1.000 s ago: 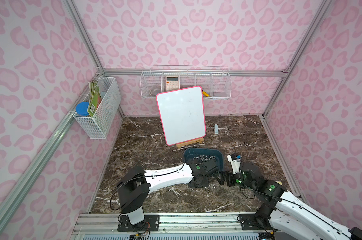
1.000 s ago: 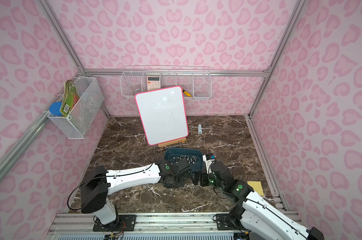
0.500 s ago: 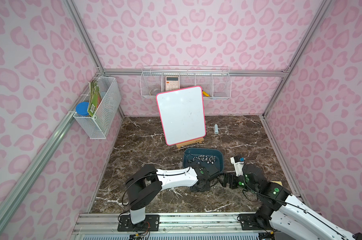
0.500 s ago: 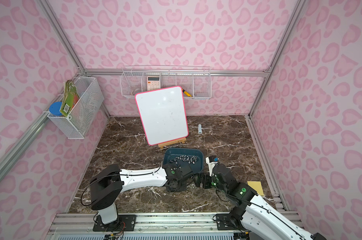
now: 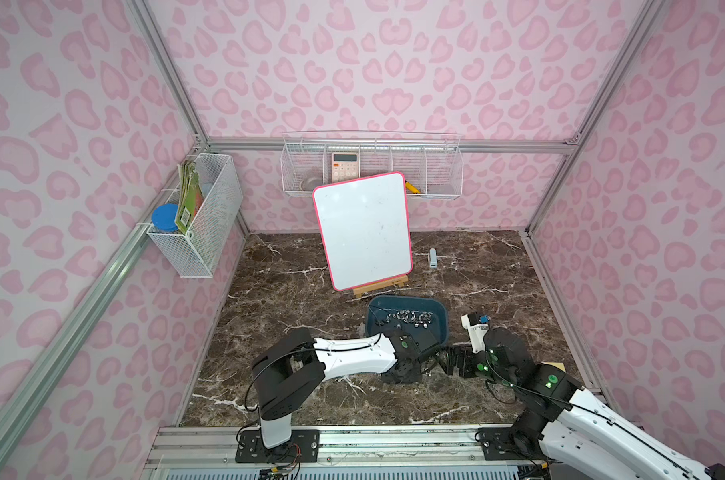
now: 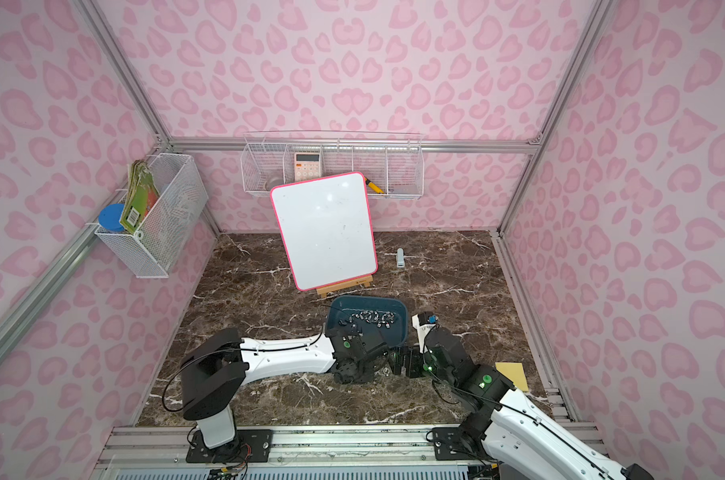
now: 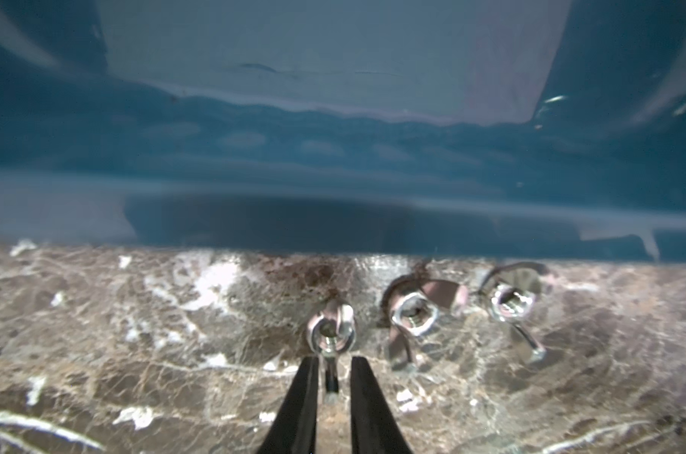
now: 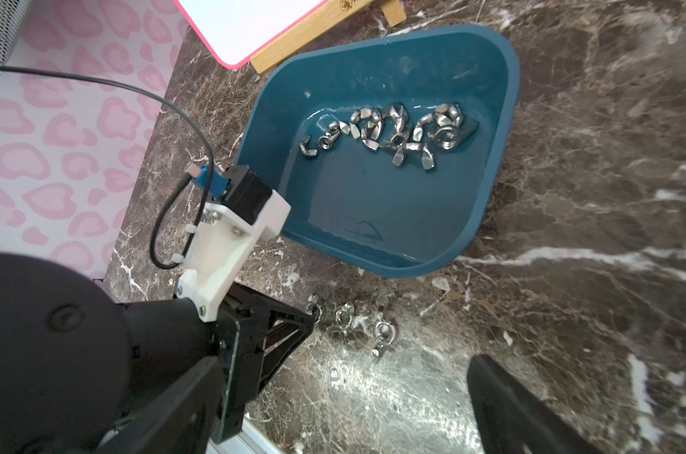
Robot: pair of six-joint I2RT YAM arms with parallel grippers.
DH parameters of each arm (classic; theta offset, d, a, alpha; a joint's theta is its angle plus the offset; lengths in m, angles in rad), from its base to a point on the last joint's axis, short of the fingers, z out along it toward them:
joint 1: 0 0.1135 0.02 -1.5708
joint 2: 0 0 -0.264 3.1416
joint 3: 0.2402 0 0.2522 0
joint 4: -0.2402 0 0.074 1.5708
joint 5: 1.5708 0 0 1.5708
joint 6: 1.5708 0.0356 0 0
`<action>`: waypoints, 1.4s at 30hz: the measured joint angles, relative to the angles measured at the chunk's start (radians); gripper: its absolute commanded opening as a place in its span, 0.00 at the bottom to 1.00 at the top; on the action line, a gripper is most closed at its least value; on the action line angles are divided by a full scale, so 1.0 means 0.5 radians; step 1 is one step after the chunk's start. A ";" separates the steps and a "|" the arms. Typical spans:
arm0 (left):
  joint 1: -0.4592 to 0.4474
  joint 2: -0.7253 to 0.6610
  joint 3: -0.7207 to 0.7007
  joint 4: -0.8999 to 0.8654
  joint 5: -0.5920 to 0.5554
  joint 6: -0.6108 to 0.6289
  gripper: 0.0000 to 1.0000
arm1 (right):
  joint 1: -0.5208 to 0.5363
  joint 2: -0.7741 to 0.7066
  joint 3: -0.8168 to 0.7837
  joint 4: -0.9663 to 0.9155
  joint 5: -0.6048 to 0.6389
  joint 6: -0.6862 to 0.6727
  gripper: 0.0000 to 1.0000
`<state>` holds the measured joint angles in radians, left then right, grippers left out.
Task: Take out the wing nut from the storage box
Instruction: Place the wing nut at the center of the board, then pick up the wing nut from the storage box.
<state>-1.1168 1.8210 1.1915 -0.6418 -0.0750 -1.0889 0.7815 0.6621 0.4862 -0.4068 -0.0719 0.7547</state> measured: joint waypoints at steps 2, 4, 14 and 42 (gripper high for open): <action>0.001 -0.018 0.024 -0.029 -0.009 0.002 0.26 | 0.000 0.020 0.008 0.001 0.002 0.000 0.99; 0.006 -0.037 0.060 -0.053 -0.024 0.028 0.32 | 0.000 0.043 0.018 0.002 0.011 -0.002 0.99; 0.196 -0.278 0.140 -0.200 -0.083 0.124 0.64 | 0.000 0.222 0.122 0.046 0.047 -0.037 0.99; 0.915 -0.285 0.411 -0.389 0.006 0.664 0.98 | -0.031 1.470 0.963 0.043 0.192 -0.332 0.99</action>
<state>-0.6594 1.6783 1.3972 -0.8364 -0.0719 -0.7570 0.7662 1.3972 0.9676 -0.3851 0.0242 0.5888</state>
